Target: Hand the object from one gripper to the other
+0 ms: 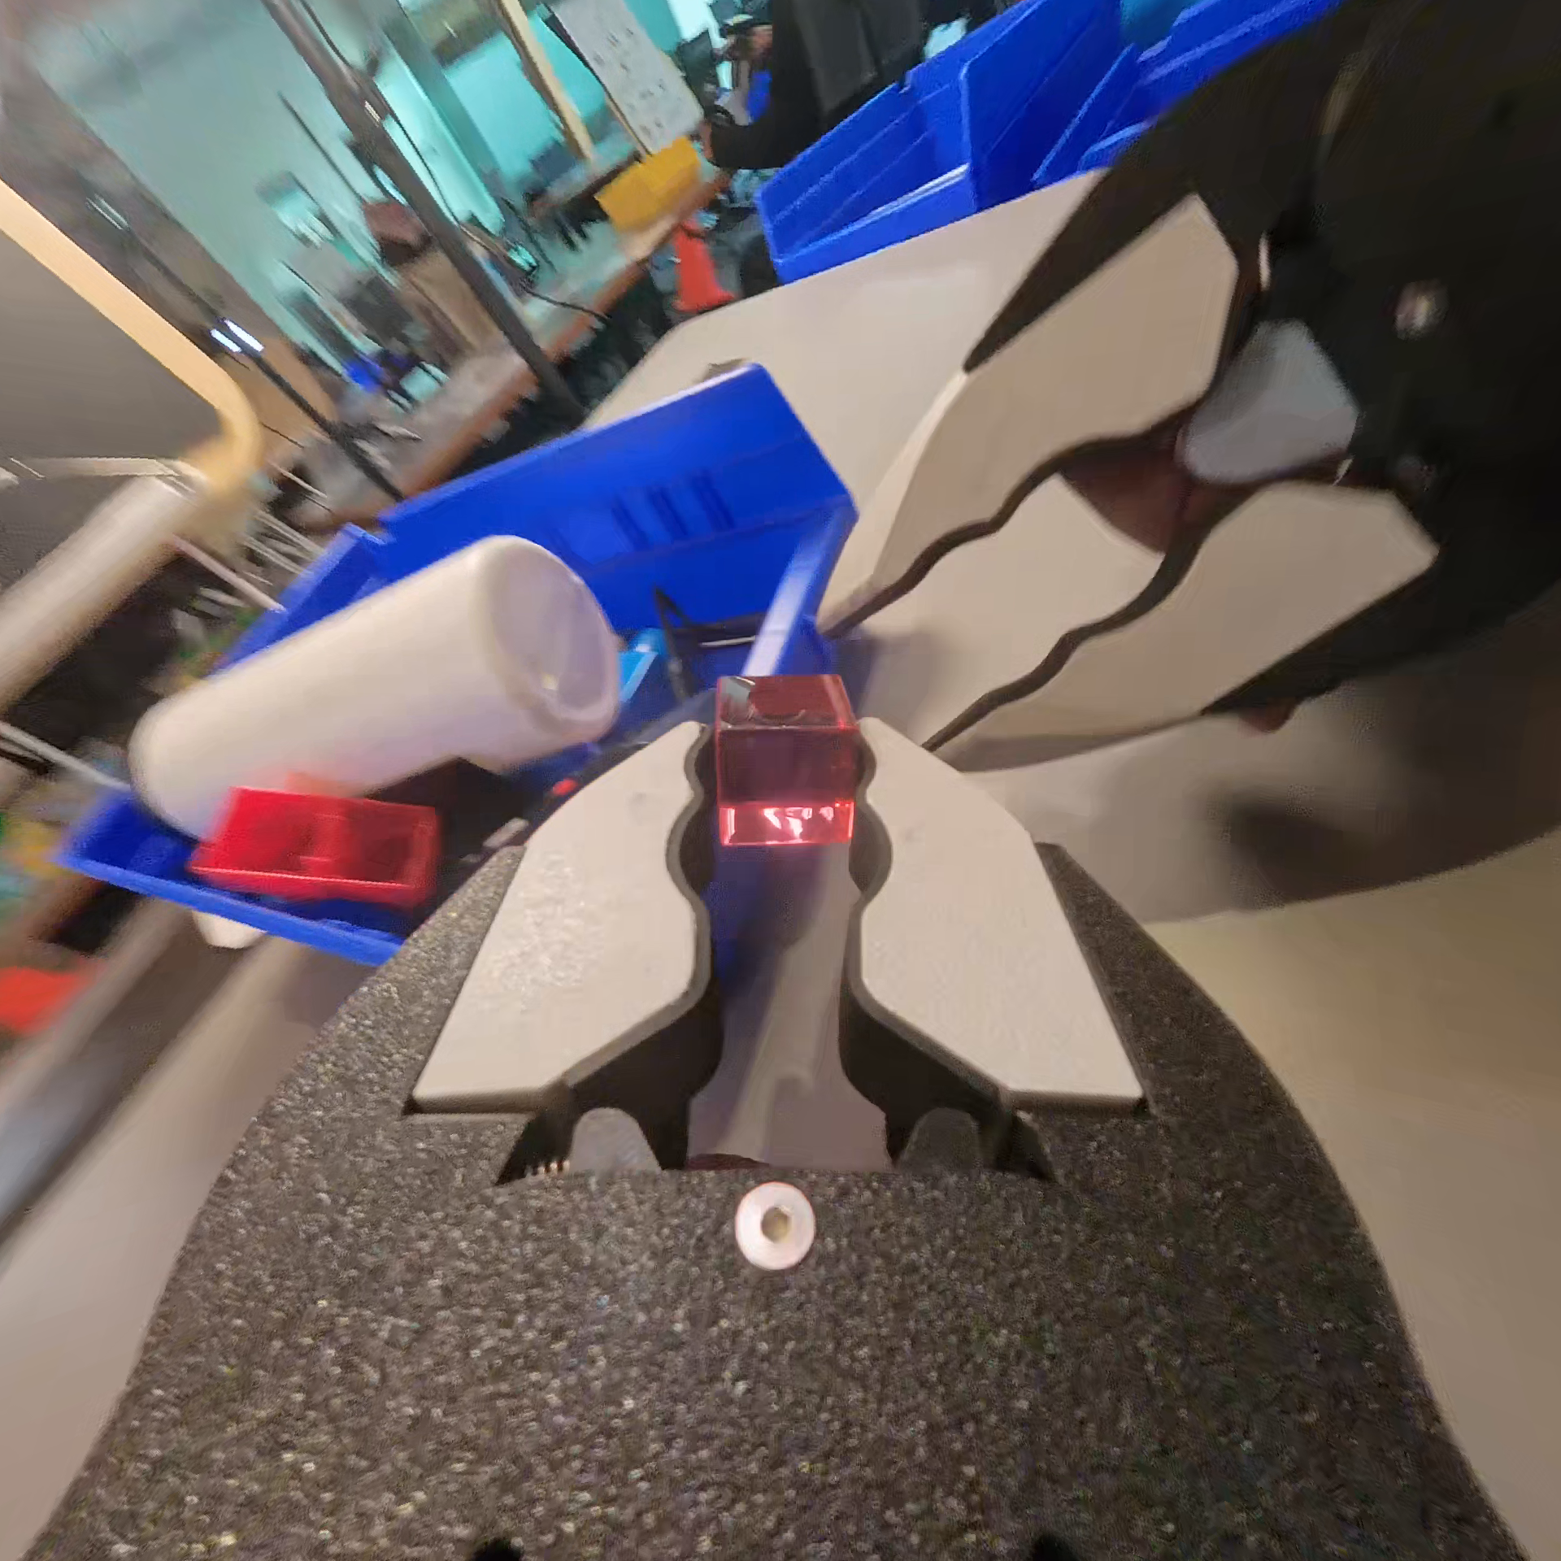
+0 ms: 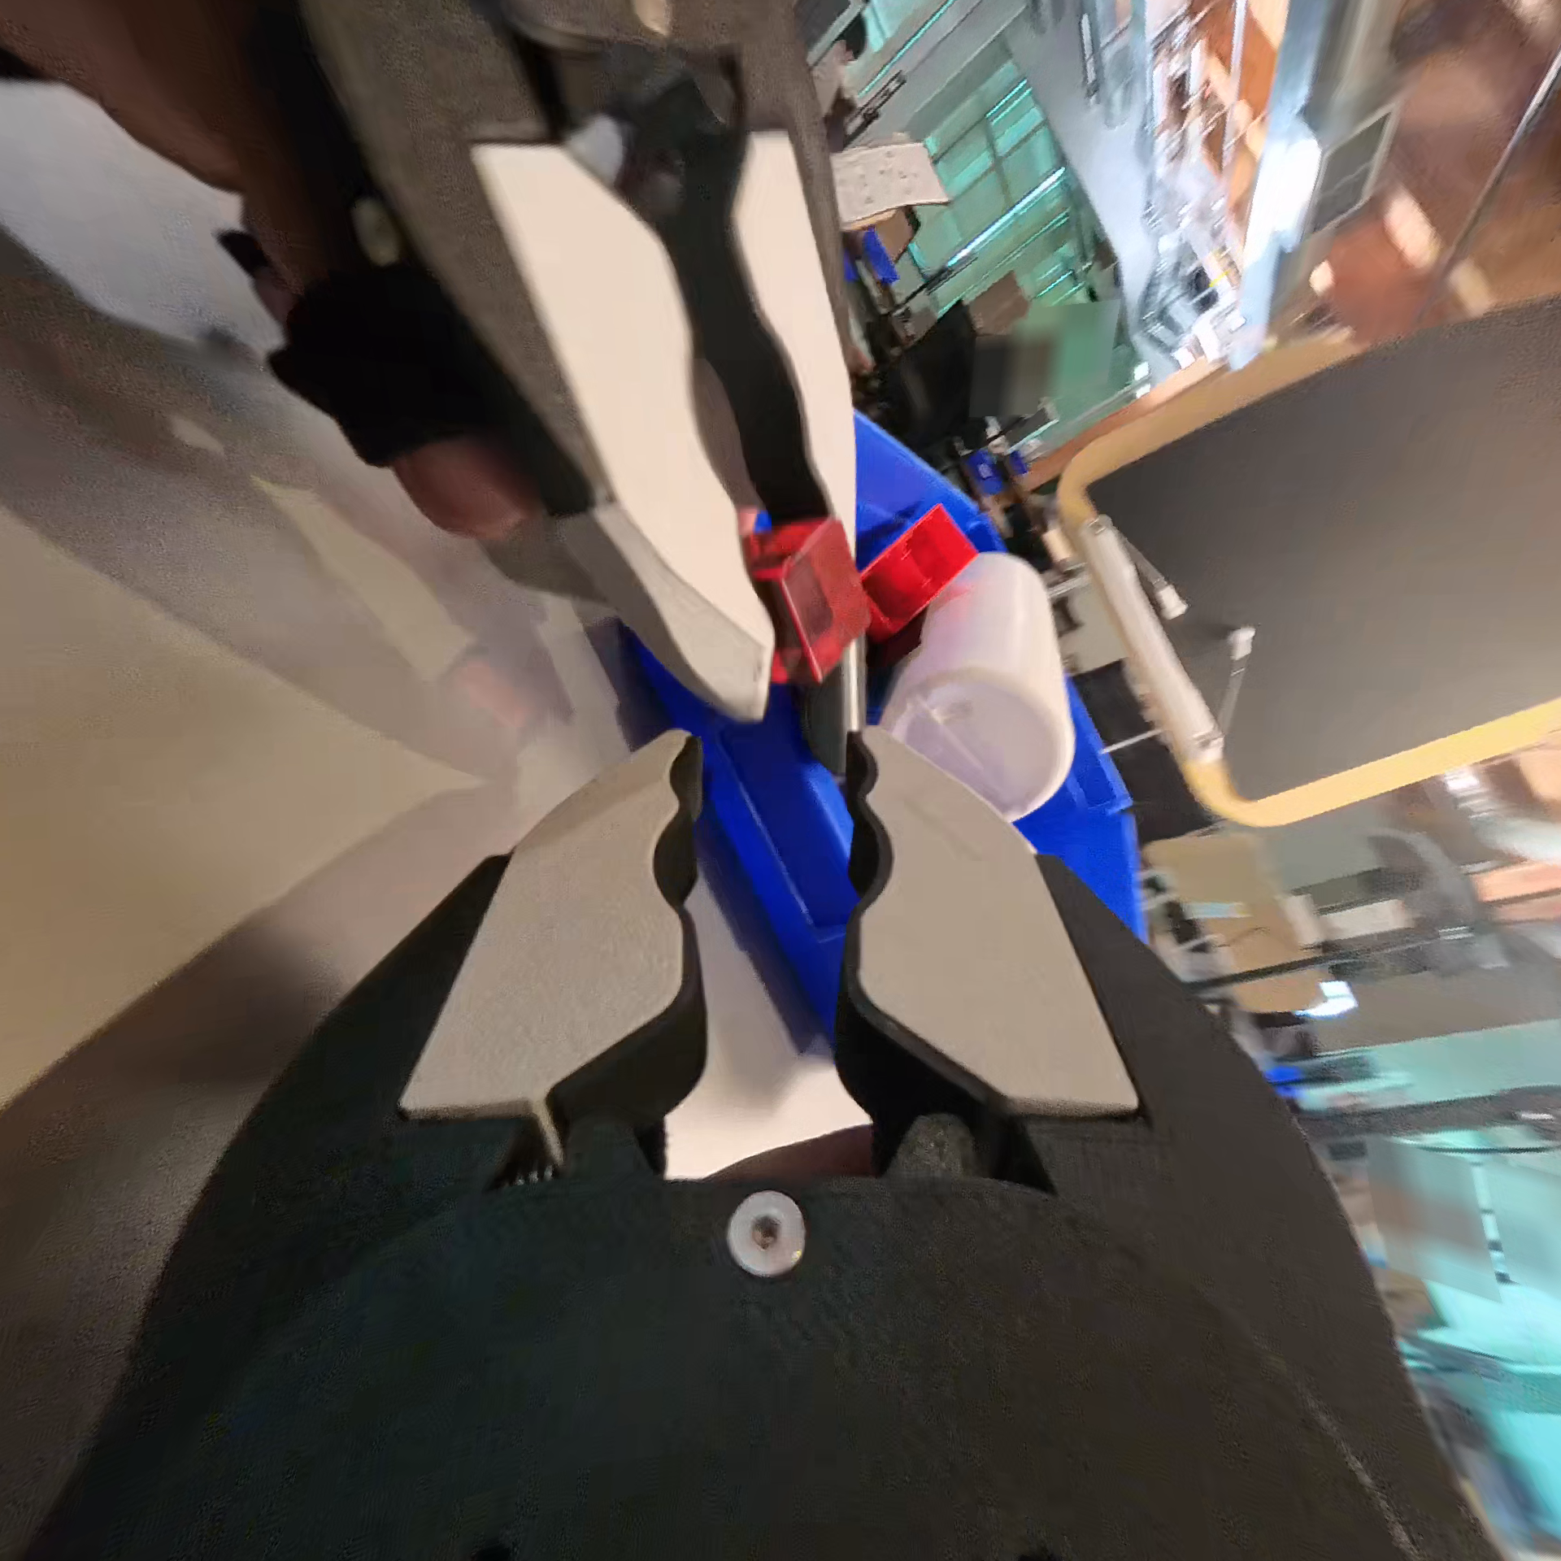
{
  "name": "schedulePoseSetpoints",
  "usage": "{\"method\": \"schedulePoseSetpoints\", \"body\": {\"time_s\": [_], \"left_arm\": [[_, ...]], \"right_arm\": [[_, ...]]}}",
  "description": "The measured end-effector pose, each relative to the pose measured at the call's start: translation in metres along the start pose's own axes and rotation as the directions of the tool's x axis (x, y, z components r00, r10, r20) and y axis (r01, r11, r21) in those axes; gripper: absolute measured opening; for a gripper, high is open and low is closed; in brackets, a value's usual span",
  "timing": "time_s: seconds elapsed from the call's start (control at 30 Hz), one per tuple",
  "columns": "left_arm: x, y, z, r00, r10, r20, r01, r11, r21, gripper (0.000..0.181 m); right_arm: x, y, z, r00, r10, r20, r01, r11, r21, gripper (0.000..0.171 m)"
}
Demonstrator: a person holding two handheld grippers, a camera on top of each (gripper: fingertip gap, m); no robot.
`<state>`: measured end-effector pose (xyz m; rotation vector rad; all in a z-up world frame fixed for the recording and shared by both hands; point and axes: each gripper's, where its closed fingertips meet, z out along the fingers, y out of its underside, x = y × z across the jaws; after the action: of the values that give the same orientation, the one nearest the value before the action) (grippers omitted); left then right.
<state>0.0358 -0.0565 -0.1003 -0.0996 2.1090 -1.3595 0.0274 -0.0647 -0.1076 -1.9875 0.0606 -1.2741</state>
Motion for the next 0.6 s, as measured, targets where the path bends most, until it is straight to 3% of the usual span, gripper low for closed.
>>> {"method": "schedulePoseSetpoints", "body": {"time_s": [0.13,0.3,0.4,0.47,0.6], "left_arm": [[-0.008,-0.005,-0.004,0.953,0.271,0.137,-0.273,0.962,-0.007,0.028],[0.000,-0.007,-0.002,0.891,0.413,0.188,-0.414,0.910,-0.037,0.028],[0.005,-0.006,0.001,0.852,0.480,0.209,-0.474,0.877,-0.081,0.028],[0.008,-0.004,0.003,0.836,0.506,0.214,-0.492,0.863,-0.116,0.028],[0.003,0.005,0.005,0.821,0.529,0.215,-0.503,0.848,-0.166,0.029]], "right_arm": [[0.002,0.004,-0.005,0.932,0.310,0.186,-0.317,0.948,0.008,0.033],[0.000,-0.019,-0.014,0.645,0.629,0.434,-0.693,0.721,-0.014,0.042],[-0.003,-0.021,-0.009,0.593,0.676,0.437,-0.739,0.673,-0.037,0.047],[-0.010,-0.025,-0.007,0.599,0.670,0.439,-0.730,0.682,-0.044,0.049],[-0.014,-0.024,-0.002,0.651,0.649,0.393,-0.691,0.722,-0.048,0.037]]}}
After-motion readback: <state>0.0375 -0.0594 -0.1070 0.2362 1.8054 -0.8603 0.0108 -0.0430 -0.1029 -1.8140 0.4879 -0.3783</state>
